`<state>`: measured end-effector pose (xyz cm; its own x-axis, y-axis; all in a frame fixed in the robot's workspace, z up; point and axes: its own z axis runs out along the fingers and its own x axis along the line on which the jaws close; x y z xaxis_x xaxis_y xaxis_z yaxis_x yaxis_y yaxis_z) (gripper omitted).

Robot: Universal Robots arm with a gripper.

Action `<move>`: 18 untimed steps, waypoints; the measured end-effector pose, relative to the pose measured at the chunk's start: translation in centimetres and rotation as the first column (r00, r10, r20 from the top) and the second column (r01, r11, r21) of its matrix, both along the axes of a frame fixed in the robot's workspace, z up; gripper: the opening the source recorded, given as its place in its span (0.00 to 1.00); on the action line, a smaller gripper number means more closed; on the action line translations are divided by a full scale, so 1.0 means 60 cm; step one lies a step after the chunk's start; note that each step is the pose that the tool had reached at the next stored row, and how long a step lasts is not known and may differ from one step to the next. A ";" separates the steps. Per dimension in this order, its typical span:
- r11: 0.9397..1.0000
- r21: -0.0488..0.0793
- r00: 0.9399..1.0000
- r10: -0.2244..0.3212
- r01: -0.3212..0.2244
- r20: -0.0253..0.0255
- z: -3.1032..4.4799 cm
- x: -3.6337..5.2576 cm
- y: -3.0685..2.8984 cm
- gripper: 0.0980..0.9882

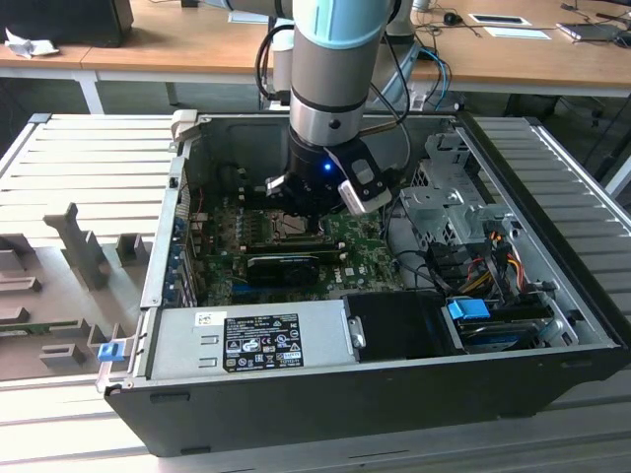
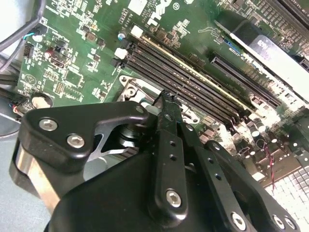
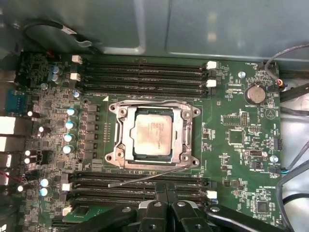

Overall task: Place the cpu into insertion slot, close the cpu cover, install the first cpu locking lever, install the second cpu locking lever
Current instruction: 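Install the second cpu locking lever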

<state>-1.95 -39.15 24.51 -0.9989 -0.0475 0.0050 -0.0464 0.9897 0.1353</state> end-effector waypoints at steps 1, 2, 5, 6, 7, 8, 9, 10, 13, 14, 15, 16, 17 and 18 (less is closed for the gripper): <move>1.000 0.009 1.000 0.000 0.000 -0.003 0.000 0.000 -0.0016 0.01; 1.000 0.023 1.000 0.000 0.000 -0.005 0.000 0.000 -0.0051 0.01; 0.998 0.064 1.000 0.000 0.000 -0.005 0.000 -0.001 -0.0146 0.01; 0.998 0.068 1.000 0.000 0.000 -0.005 -0.001 -0.002 -0.0158 0.01; 0.997 0.071 1.000 0.001 0.000 -0.006 -0.002 -0.005 -0.0170 0.01; 0.997 0.073 1.000 0.001 -0.001 -0.005 -0.003 -0.008 -0.0171 0.01; 0.997 0.075 1.000 0.003 -0.003 -0.005 -0.006 -0.013 -0.0174 0.01; 0.997 0.076 1.000 0.005 -0.004 -0.005 -0.007 -0.015 -0.0174 0.01; 0.996 0.078 0.999 0.034 -0.033 -0.005 -0.011 -0.020 -0.0175 0.01; 0.996 0.078 0.999 0.035 -0.035 -0.005 -0.012 -0.022 -0.0174 0.01; 0.996 0.078 0.999 0.035 -0.035 -0.005 -0.012 -0.023 -0.0174 0.01; 0.996 0.078 0.999 0.036 -0.035 -0.005 -0.012 -0.025 -0.0174 0.01; 0.996 0.078 0.999 0.036 -0.036 -0.005 -0.012 -0.028 -0.0174 0.01; 0.996 0.078 0.999 0.036 -0.036 -0.005 -0.012 -0.030 -0.0174 0.01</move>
<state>-3.76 -40.19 23.76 -0.9964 -0.0840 0.0067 -0.0806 0.9738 0.2126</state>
